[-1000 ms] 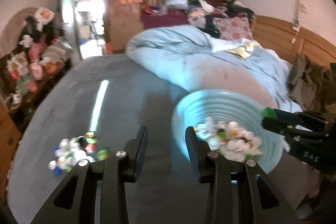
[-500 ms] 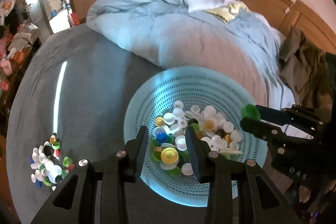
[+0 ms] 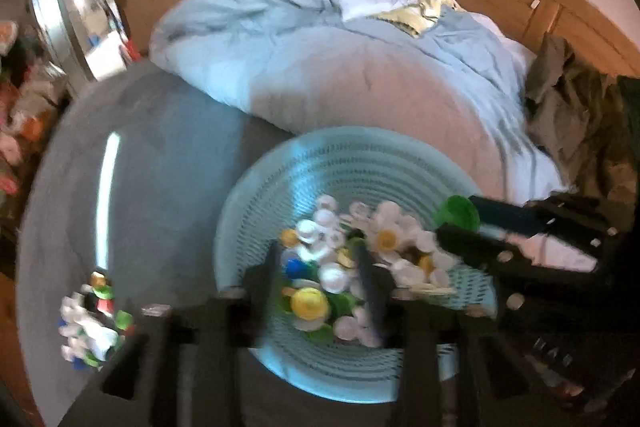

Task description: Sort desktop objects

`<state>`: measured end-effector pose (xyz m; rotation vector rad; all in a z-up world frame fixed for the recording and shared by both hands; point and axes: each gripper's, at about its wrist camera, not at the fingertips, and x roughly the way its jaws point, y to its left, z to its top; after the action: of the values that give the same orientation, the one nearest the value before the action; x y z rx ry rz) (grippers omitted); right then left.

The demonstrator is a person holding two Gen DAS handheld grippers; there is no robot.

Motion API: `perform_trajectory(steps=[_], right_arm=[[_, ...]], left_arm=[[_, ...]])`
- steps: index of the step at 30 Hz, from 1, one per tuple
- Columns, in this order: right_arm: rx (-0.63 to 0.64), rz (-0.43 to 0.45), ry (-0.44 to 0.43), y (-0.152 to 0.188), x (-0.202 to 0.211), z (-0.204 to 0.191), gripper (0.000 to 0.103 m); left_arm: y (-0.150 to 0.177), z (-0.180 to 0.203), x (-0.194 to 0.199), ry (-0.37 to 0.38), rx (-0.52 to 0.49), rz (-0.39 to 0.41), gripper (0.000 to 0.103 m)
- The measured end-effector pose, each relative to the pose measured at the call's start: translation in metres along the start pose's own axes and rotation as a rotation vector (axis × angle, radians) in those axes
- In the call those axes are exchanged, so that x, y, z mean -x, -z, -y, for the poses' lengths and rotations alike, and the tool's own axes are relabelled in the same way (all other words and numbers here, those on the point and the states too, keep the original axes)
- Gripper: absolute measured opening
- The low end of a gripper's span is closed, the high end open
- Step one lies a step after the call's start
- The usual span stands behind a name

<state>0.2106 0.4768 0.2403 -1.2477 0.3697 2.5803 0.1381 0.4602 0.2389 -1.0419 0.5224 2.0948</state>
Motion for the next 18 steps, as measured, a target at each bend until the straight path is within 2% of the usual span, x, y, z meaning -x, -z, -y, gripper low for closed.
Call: perform_trajectory(steps=[1,2,3,5,6,11,12,15,16,18], right_arm=[[-0.014,0.016,0.023,0.002,0.003,0.003,0.047],[-0.031,0.044,0.023,0.006,0.009,0.007,0.053],[-0.039,0.070,0.009,0.009,0.015,0.009,0.061],[-0.041,0.122,-0.008,0.016,0.029,0.007,0.061],[-0.033,0.147,-0.025,0.022,0.036,0.003,0.062],[-0.021,0.247,-0.114,0.054,0.064,-0.031,0.066],[-0.022,0.259,-0.132,0.060,0.067,-0.037,0.066],[-0.017,0.298,-0.171,0.077,0.077,-0.058,0.068],[-0.013,0.304,-0.174,0.080,0.078,-0.064,0.068],[-0.005,0.321,-0.186,0.089,0.082,-0.076,0.069]], left_arm=[[0.003,-0.001,0.006,-0.062,-0.012,0.027,0.090],[0.006,-0.003,0.015,-0.100,-0.018,0.062,0.101],[0.013,-0.006,0.030,-0.140,-0.019,0.118,0.103],[0.026,-0.012,0.053,-0.213,-0.020,0.194,0.103],[0.035,-0.016,0.068,-0.275,-0.017,0.239,0.103],[0.067,-0.050,0.125,-0.374,0.102,0.356,0.103],[0.074,-0.055,0.135,-0.415,0.116,0.374,0.103],[0.098,-0.066,0.168,-0.606,0.157,0.467,0.103],[0.102,-0.069,0.175,-0.618,0.165,0.483,0.103],[0.109,-0.079,0.187,-0.571,0.194,0.488,0.103]])
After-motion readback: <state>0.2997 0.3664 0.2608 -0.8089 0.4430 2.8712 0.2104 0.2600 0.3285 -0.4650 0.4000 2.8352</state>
